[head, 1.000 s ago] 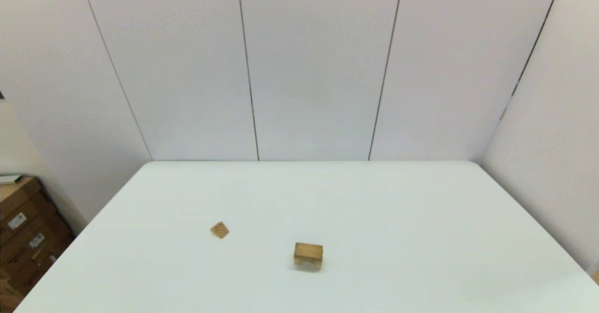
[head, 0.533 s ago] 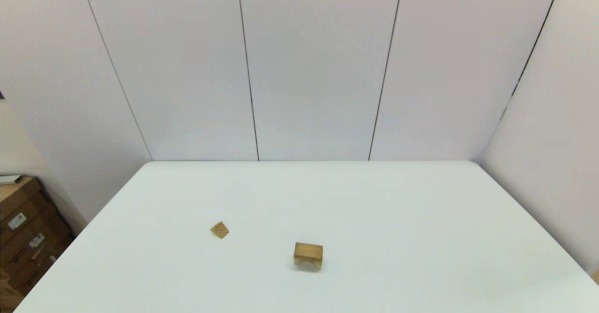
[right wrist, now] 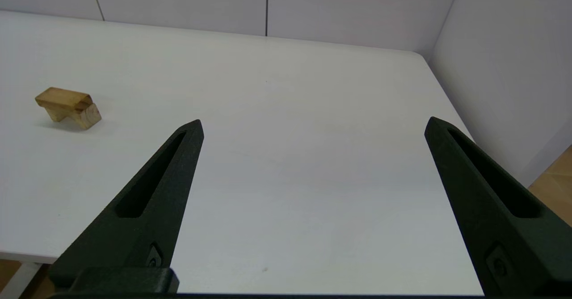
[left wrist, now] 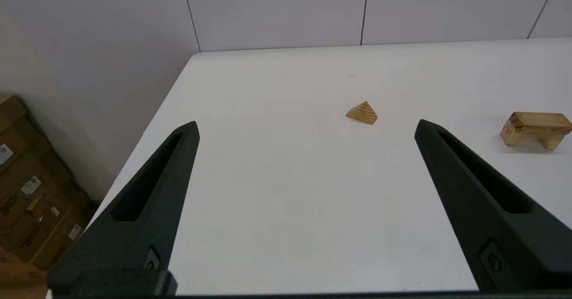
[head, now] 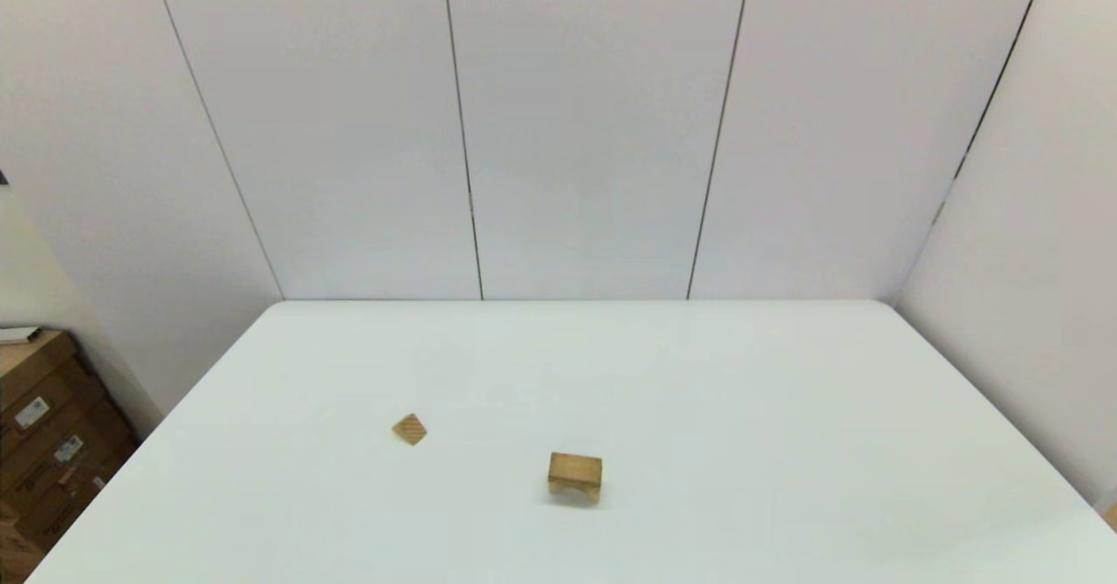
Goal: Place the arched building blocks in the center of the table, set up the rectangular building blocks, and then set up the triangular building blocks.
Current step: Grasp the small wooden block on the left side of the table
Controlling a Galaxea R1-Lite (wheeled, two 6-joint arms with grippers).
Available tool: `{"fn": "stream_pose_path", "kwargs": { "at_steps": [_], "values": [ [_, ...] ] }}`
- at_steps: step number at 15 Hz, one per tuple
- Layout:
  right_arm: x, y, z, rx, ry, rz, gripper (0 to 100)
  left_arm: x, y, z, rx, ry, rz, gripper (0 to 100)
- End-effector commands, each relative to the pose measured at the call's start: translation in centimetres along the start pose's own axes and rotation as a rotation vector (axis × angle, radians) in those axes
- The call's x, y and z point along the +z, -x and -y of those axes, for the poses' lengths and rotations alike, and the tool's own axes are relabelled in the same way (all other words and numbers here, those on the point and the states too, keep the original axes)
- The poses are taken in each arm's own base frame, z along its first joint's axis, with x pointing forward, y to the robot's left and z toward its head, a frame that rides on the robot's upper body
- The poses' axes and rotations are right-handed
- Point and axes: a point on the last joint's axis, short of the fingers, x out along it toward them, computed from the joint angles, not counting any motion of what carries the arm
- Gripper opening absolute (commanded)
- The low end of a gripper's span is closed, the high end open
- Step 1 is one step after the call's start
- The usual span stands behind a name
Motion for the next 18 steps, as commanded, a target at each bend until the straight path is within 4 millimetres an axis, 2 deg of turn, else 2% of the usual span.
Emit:
{"fn": "stream_pose_path", "kwargs": {
  "at_steps": [1, 3, 7, 10, 12, 14, 18],
  "values": [
    [0.0, 0.0, 0.0, 0.002, 0.0, 0.002, 100, 0.0, 0.0, 0.0, -0.003, -0.024, 0.0, 100],
    [0.0, 0.0, 0.0, 0.002, 0.0, 0.002, 100, 0.2, 0.1, 0.1, -0.024, -0.066, 0.007, 100],
    [0.0, 0.0, 0.0, 0.002, 0.0, 0.002, 100, 3.0, 1.6, 0.2, -0.11, -0.104, -0.02, 100],
    [0.0, 0.0, 0.0, 0.002, 0.0, 0.002, 100, 5.8, 1.0, 0.3, -0.192, -0.118, -0.103, 100],
    [0.0, 0.0, 0.0, 0.002, -0.001, 0.002, 100, 8.8, -1.1, 0.3, -0.197, -0.11, -0.188, 100],
    [0.0, 0.0, 0.0, 0.0, 0.0, 0.002, 100, 11.1, -4.0, 0.2, -0.2, -0.098, -0.297, 100],
    [0.0, 0.0, 0.0, 0.0, -0.001, 0.002, 100, 13.5, -11.7, 0.2, -0.212, -0.073, -0.517, 100]
  ]
}}
